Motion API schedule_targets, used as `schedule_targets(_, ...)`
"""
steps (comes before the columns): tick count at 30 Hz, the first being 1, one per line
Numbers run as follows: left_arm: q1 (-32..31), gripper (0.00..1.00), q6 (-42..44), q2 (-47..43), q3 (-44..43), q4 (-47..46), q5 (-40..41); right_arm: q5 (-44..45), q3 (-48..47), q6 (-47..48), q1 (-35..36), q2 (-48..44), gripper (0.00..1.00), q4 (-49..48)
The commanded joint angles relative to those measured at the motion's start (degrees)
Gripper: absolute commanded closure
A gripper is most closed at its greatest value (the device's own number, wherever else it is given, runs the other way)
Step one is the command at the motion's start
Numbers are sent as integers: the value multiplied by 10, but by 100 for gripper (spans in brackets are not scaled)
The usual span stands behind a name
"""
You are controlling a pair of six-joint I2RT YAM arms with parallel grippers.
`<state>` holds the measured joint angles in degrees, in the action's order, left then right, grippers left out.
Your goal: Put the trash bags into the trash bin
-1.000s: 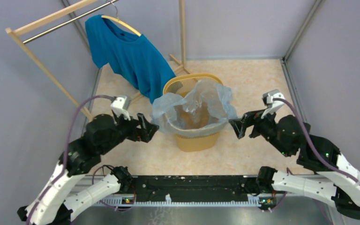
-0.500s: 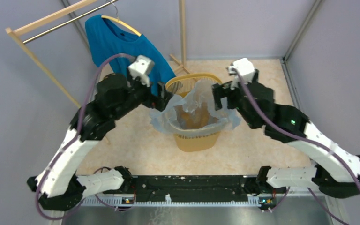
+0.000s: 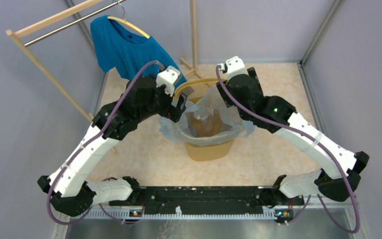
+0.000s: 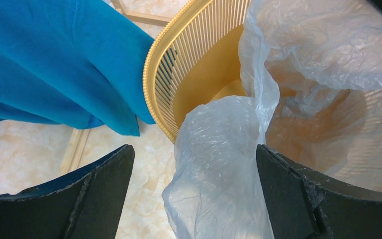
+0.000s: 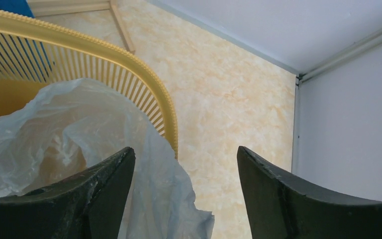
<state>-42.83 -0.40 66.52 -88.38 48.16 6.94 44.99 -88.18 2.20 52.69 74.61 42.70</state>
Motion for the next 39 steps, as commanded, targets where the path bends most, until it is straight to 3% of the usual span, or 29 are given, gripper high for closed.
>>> schedule_targets(1,-1,1,26,-10,-8,9,-29,-46,-6,14,-29,-24,28,-35)
schedule_targets(7,-1,1,59,-30,-4,39,-81,-122,10,4,-57,-42,48,-52)
schedule_targets(11,-2,1,60,-40,4,43,-105,-136,18,0,-64,-47,54,-59)
schedule_targets(16,-2,3,44,-30,29,31,-21,-141,19,-2,-69,-48,64,-65)
schedule_targets(19,-2,13,29,-23,29,13,42,-150,21,-4,-76,-48,71,-70)
schedule_targets(23,-2,35,5,-31,29,-31,87,-172,30,-11,-97,-51,79,-81)
schedule_targets(30,-1,45,-44,-21,33,-75,91,-258,61,-41,-160,-59,90,-115)
schedule_targets(34,-2,61,-58,12,20,-71,97,-319,76,-61,-194,-61,96,-135)
schedule_targets(39,-1,74,-70,29,19,-87,127,-360,90,-77,-224,-61,100,-156)
